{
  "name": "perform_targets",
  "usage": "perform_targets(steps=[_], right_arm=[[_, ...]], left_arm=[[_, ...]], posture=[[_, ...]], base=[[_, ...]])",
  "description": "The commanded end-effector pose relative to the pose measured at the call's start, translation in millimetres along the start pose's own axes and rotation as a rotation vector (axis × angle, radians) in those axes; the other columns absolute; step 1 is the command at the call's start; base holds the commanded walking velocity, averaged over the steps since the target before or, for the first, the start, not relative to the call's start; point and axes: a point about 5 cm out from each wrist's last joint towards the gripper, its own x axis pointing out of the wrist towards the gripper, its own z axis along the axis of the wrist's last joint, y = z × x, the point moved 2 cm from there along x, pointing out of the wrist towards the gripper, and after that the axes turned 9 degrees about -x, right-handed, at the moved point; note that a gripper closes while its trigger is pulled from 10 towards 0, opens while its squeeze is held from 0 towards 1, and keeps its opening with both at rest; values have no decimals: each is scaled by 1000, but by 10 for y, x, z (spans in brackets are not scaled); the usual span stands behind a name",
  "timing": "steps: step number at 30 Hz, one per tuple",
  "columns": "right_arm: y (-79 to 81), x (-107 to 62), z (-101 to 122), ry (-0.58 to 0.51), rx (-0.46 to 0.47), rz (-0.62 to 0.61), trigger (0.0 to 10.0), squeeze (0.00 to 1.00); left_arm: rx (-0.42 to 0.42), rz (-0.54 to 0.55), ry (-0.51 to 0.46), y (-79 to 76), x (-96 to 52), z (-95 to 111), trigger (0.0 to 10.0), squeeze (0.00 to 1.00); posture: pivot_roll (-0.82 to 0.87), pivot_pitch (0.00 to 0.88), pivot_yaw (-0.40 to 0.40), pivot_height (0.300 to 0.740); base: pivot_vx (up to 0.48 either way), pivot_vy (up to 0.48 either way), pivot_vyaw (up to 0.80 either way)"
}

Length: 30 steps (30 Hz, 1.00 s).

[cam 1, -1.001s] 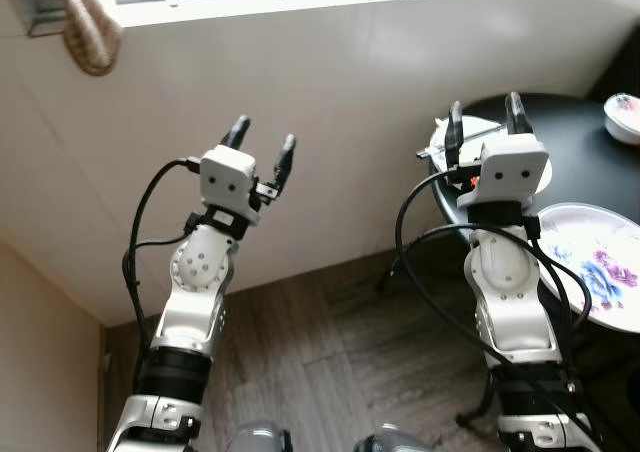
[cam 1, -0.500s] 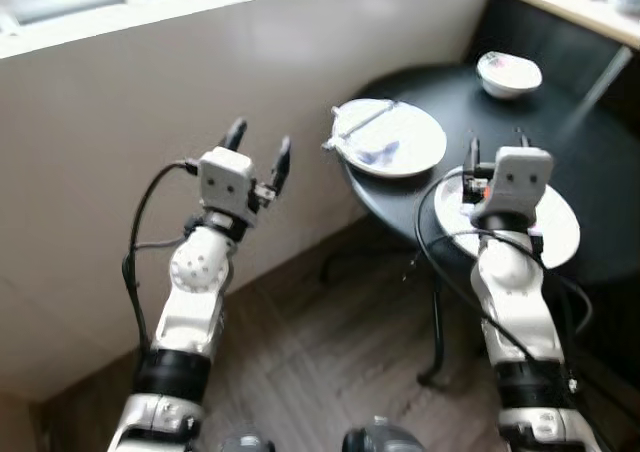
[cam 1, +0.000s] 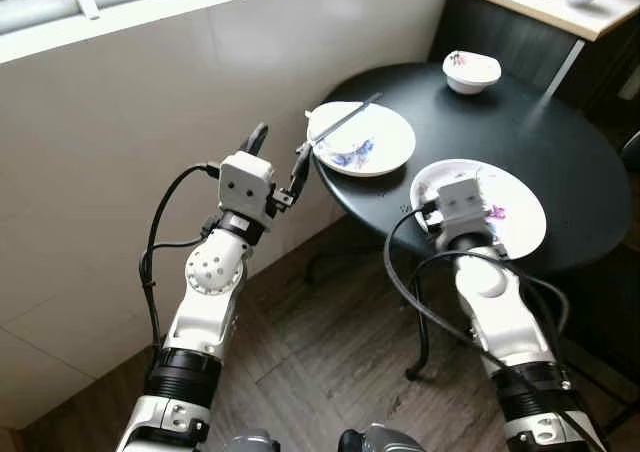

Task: Kitchen organization

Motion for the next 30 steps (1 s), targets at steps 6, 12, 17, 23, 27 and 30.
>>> perform_targets(steps=[6,12,17,23,27,30], right_arm=[[50,-30,-280,142,-68,66,10000,0],[3,-42,-427,236,-52,51,10000,0],[54,-65,-497,272,-32,84,10000,0],[-58,-60,-618,369,-50,8,10000,0],[-151,-77,-705,427,-16,-67,7569,302],[-172,-83,-724,438,-14,-80,0,471]], left_arm=[[5,-3,44,-13,-15,-74,10000,0],[4,-5,52,-23,-16,-85,10000,0],[5,-2,57,-19,-17,-89,10000,0],[6,2,62,-16,-13,-95,10000,0],[5,2,66,-15,-18,-106,10000,0],[4,3,69,-13,-19,-111,10000,0]], posture=[[136,0,-41,740],[132,0,-42,740],[133,0,-44,740],[133,0,-48,740],[133,0,-48,740],[132,0,-48,740]], base=[[0,0,0],[0,0,0],[0,0,0],[0,0,0],[0,0,0],[0,0,0]])
